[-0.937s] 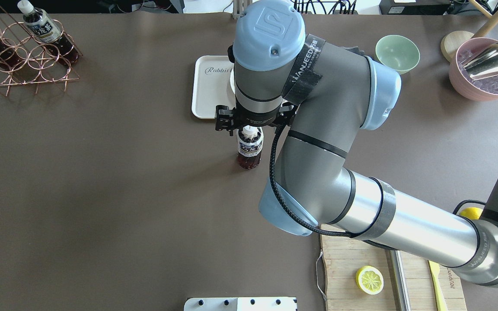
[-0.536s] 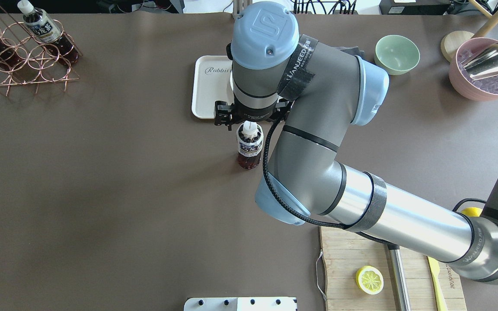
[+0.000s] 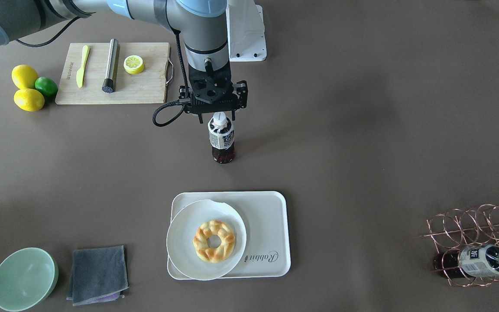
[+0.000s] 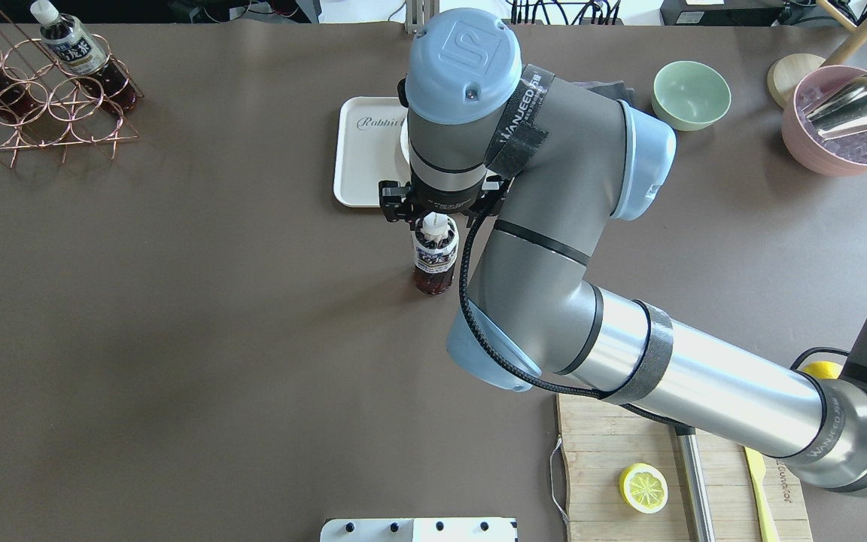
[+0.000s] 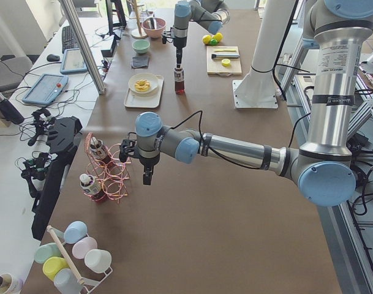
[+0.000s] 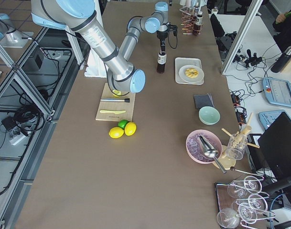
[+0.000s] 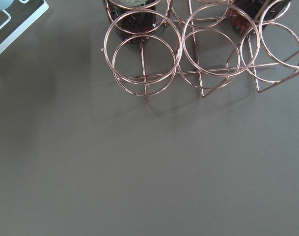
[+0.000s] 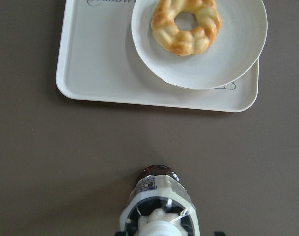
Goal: Place tea on tray
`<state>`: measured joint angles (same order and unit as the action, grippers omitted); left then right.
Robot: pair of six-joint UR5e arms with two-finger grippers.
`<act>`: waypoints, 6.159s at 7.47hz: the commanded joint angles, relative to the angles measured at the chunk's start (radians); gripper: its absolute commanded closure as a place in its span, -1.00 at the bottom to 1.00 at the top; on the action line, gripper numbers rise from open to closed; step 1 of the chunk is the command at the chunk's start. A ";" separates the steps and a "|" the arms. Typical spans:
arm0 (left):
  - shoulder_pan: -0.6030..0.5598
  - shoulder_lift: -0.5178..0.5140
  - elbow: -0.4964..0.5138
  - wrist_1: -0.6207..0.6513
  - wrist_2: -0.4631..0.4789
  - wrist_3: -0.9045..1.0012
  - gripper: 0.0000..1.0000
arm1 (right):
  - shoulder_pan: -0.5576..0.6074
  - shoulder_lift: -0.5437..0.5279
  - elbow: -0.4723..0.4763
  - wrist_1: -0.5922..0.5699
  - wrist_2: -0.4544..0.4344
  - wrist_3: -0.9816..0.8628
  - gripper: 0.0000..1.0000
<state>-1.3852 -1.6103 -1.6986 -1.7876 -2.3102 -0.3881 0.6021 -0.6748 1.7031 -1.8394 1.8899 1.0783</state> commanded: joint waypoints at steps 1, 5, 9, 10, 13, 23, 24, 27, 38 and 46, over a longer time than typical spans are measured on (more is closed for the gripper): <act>0.000 -0.017 0.013 0.001 0.000 0.000 -0.95 | -0.007 -0.003 0.001 0.000 0.000 0.000 0.19; 0.000 -0.037 0.033 0.001 0.000 0.000 -0.95 | 0.016 0.012 0.015 -0.001 -0.002 -0.003 1.00; -0.003 -0.040 0.033 0.001 0.000 0.000 -0.95 | 0.114 0.240 -0.208 -0.009 0.049 -0.024 1.00; -0.006 -0.040 0.037 0.001 0.000 0.000 -0.95 | 0.136 0.352 -0.370 0.002 0.055 -0.046 1.00; -0.012 -0.040 0.046 0.001 0.002 0.000 -0.95 | 0.177 0.454 -0.683 0.194 0.057 -0.101 1.00; -0.018 -0.046 0.066 0.001 0.002 0.000 -0.95 | 0.148 0.472 -0.841 0.362 0.043 -0.103 1.00; -0.018 -0.046 0.066 0.001 0.002 0.000 -0.95 | 0.148 0.469 -0.843 0.364 0.037 -0.103 0.49; -0.017 -0.048 0.071 0.001 0.002 0.000 -0.95 | 0.136 0.465 -0.843 0.374 0.012 -0.092 -0.94; -0.179 -0.074 0.065 0.235 -0.011 0.301 -0.95 | 0.500 -0.268 0.205 -0.340 0.309 -0.634 -0.99; -0.172 -0.069 0.082 0.235 -0.011 0.302 -0.95 | 0.820 -0.784 -0.022 0.113 0.347 -1.048 -0.99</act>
<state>-1.5592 -1.6837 -1.6272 -1.5524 -2.3205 -0.0862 1.3733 -1.4275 1.7499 -1.8253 2.2214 0.0441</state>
